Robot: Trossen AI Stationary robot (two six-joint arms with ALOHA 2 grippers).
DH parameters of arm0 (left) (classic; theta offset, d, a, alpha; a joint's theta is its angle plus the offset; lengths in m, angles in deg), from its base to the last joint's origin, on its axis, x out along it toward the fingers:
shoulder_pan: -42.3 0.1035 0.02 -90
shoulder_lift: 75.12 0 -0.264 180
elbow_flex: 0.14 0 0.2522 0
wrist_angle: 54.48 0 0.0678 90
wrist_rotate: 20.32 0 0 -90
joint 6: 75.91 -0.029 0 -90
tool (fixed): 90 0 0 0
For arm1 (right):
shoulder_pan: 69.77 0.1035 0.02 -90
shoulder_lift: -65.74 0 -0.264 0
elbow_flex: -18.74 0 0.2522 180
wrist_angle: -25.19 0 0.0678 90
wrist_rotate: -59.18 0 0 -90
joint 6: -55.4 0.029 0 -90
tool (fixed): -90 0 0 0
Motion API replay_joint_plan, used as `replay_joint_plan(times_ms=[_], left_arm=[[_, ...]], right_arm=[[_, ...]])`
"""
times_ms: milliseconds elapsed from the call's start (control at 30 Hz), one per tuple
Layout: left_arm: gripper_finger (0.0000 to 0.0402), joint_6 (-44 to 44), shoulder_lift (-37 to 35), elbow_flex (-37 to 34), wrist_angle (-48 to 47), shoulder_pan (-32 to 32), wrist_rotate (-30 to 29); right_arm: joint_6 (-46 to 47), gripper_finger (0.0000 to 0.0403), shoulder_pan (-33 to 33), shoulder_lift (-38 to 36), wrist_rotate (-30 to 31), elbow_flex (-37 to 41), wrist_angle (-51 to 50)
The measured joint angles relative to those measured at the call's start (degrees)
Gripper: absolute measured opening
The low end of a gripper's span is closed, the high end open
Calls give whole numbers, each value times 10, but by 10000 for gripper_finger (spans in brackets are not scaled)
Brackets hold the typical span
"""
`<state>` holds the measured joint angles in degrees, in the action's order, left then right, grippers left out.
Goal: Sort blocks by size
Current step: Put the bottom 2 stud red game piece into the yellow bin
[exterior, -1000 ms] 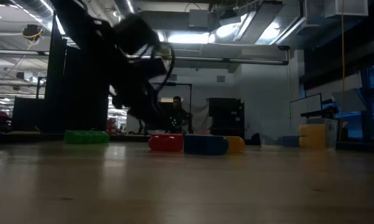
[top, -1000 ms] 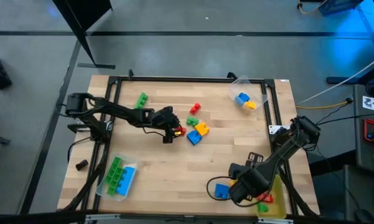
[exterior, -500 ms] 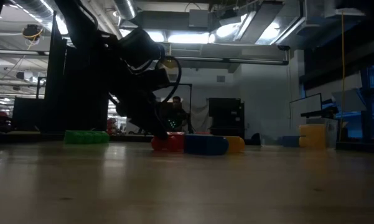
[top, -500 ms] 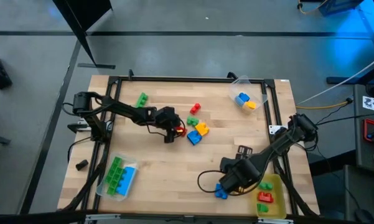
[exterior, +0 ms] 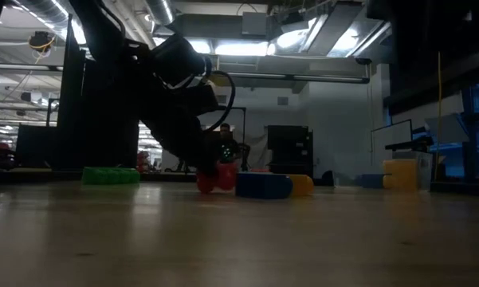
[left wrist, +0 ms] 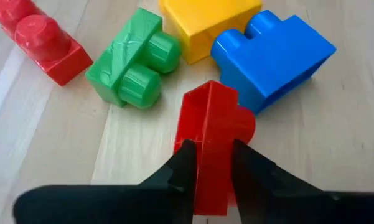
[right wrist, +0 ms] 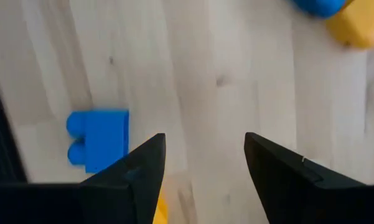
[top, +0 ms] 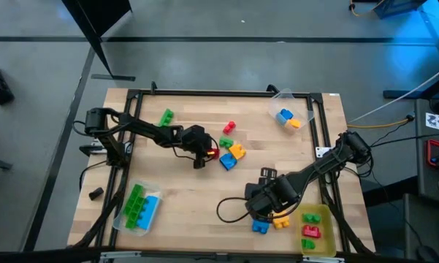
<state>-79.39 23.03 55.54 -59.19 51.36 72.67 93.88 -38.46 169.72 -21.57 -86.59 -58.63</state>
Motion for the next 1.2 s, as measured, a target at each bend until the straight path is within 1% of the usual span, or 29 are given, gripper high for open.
replay_joint_plan(times_ms=[200,333,400,567,667,767,867,967,1067,1200], left_arm=[[60,45,-12,-2,23,-1,38],[47,65,-34,0,30,-6,62],[35,62,-44,0,30,-13,68],[8,27,-56,0,34,-29,72],[4,18,-56,0,34,-36,52],[20,13,-56,0,34,-43,10],[55,-11,-57,0,34,-50,-26],[96,-42,-57,1,34,-54,-30],[133,-92,-57,1,30,-57,-30],[158,-135,-57,1,10,-55,-30]], right_arm=[[-9,220,-13,0,105,0,21],[-33,220,-23,0,155,0,40],[-47,220,-33,0,167,0,54],[-109,220,-61,0,168,0,91],[-133,220,-74,0,167,0,111],[-148,220,-84,0,152,0,124],[-150,220,-91,0,133,0,134],[-150,220,-93,0,116,0,135],[-150,220,-92,0,112,0,135],[-150,220,-92,0,106,0,135]])
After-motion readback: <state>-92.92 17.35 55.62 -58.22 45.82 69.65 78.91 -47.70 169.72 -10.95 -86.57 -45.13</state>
